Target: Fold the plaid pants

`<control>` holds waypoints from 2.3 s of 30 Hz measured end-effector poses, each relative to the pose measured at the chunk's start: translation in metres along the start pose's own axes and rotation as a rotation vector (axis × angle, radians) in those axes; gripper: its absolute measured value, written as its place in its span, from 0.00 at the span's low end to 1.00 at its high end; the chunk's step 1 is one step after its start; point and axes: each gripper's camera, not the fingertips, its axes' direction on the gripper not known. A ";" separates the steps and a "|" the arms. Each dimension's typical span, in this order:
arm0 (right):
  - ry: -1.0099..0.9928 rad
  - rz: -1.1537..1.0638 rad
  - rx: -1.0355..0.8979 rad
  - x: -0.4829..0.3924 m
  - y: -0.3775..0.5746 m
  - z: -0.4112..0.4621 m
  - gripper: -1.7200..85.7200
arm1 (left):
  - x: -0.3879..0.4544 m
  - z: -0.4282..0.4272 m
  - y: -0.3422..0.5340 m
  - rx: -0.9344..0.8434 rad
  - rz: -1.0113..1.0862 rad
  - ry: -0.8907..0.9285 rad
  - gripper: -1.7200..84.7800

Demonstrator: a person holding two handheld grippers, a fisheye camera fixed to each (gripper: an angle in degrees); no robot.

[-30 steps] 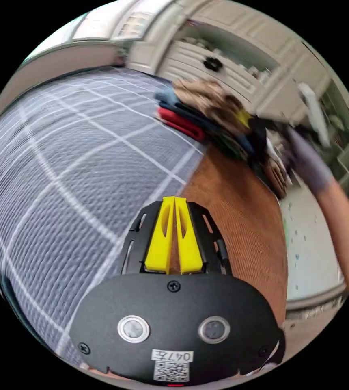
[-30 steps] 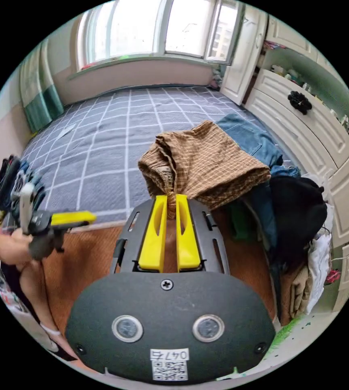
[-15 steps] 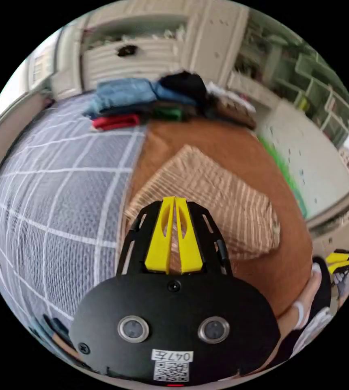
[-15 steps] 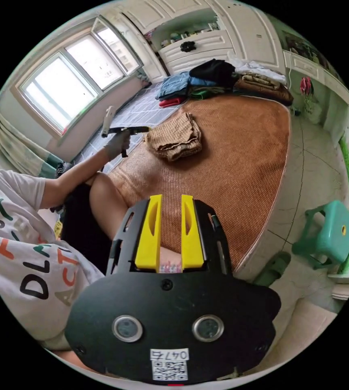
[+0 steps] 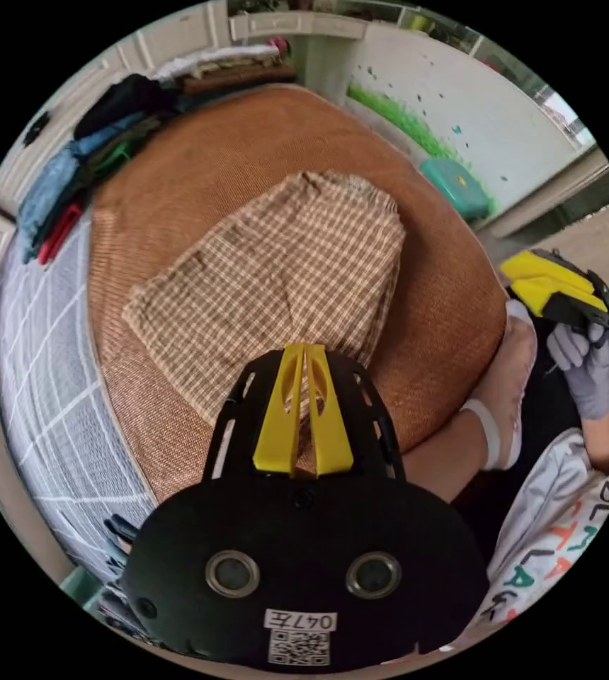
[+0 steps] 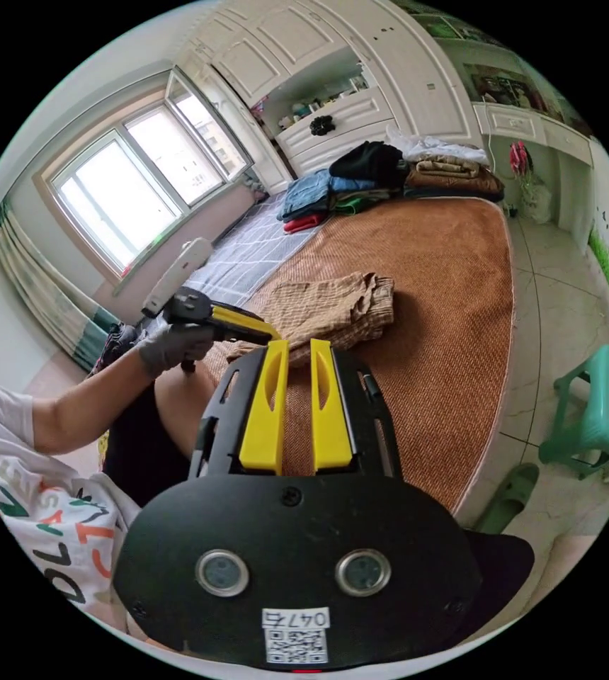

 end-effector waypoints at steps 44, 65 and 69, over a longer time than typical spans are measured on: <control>0.053 0.314 -0.144 0.025 0.070 0.019 0.13 | -0.055 -0.191 0.246 0.286 -0.439 -0.688 0.03; 0.030 0.103 -0.395 -0.209 0.050 -0.088 0.10 | -0.202 -0.059 0.372 0.317 -0.913 -0.413 0.10; 0.156 -0.109 -0.321 -0.278 0.012 -0.112 0.09 | -0.232 0.001 0.476 0.381 -1.103 -0.207 0.11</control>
